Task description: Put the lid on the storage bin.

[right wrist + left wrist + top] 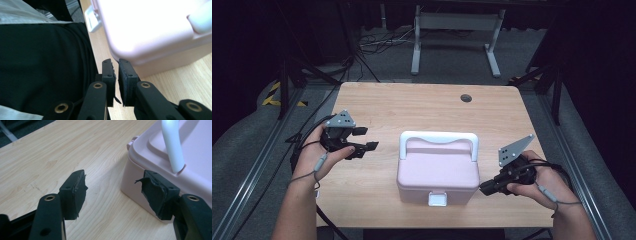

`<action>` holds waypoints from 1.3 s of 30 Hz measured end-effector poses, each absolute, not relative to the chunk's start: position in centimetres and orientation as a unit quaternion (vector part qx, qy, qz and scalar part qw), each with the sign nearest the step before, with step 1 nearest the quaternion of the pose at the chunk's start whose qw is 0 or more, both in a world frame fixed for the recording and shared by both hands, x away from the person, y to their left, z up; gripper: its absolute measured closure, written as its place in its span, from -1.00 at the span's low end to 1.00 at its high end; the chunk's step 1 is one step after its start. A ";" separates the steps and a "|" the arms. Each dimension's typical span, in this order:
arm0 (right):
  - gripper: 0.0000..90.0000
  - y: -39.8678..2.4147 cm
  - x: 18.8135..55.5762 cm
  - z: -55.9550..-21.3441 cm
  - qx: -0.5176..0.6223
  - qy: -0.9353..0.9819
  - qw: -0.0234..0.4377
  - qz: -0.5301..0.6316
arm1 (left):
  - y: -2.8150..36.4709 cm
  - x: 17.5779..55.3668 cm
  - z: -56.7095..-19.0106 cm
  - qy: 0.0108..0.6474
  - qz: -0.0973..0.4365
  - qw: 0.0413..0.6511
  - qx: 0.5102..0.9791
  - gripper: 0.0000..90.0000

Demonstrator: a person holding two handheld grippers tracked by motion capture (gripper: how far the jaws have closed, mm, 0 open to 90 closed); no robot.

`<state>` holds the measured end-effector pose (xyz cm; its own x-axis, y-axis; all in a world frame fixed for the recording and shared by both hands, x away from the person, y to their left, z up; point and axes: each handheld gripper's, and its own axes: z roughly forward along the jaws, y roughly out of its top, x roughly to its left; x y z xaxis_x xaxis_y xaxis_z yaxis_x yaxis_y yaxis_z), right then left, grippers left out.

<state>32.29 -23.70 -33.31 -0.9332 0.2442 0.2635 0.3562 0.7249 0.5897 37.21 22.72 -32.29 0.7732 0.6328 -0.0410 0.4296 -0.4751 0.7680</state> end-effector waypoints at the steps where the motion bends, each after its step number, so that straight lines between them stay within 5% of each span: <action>1: 0.82 -23.8 32.2 -33.1 -0.161 -0.923 0.084 -0.339 | 22.8 37.2 -32.3 0.313 0.124 0.409 0.848 -0.18; 11: 0.21 -25.3 32.7 -31.0 -0.180 -0.874 0.057 -0.447 | 23.6 36.4 -32.4 0.317 0.131 0.412 0.844 -0.19; 17: -0.11 -26.8 33.8 -29.9 -0.203 -0.833 -0.023 -0.514 | 24.4 35.9 -32.5 0.325 0.133 0.414 0.840 -0.19; 25: -0.28 -28.8 35.4 -30.0 -0.259 -0.808 -0.131 -0.513 | 25.6 36.2 -33.3 0.342 0.137 0.412 0.833 -0.19; 39: -0.50 -32.8 38.1 -32.8 -0.346 -0.786 -0.196 -0.474 | 26.8 37.8 -34.8 0.362 0.136 0.404 0.830 -0.21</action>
<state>38.11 -32.80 -32.77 -0.6842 0.7290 0.0195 0.3572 0.3117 0.8805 37.77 26.81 -34.80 0.7019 0.7091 -0.0669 0.4904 -0.4130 0.7674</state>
